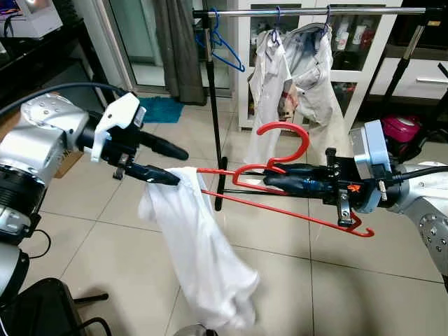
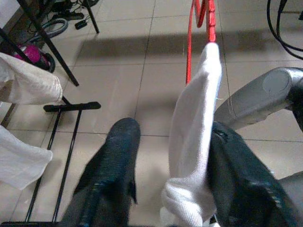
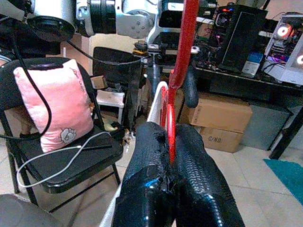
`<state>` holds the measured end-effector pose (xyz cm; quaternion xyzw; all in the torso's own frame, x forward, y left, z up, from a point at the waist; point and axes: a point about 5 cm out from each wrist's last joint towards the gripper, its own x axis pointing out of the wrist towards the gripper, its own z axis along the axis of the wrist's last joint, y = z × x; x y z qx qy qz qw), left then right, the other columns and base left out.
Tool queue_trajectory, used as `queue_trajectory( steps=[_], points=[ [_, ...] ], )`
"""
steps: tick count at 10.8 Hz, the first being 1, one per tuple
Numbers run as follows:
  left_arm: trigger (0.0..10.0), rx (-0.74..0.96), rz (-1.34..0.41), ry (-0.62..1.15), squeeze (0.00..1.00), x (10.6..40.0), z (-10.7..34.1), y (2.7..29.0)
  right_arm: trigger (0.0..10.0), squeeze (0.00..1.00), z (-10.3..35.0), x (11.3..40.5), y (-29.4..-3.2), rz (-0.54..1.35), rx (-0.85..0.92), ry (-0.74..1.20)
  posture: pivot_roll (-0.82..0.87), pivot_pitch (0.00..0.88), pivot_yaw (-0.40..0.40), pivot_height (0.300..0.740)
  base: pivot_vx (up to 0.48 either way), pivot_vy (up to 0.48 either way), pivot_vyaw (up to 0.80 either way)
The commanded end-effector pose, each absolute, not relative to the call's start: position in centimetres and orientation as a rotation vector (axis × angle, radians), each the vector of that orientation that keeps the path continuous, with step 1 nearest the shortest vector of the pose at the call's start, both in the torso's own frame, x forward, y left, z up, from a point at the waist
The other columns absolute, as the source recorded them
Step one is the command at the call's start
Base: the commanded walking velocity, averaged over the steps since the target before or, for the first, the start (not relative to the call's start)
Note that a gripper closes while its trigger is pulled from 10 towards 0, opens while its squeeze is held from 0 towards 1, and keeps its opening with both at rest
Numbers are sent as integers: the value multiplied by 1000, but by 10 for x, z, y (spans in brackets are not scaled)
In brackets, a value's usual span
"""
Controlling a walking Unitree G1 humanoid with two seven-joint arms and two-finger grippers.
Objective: Hang hanger
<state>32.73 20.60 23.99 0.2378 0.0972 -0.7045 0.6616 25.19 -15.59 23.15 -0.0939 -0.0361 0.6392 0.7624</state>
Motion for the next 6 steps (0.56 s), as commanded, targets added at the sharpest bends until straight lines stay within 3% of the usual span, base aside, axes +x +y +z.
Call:
queue_trajectory(
  steps=[1, 6],
  points=[
    [0, 569, -1611, 208, 0, 327, 242, 204, 10000, 0, 242, 250, -150, 1431, -224, -120, -149, 0, 132, 740, 0, 0, 0],
    [0, 566, -1674, 174, 0, 321, 246, 192, 10000, 0, 244, 254, -150, 1438, -222, -124, -144, 0, 123, 740, 0, 0, 0]
  ],
)
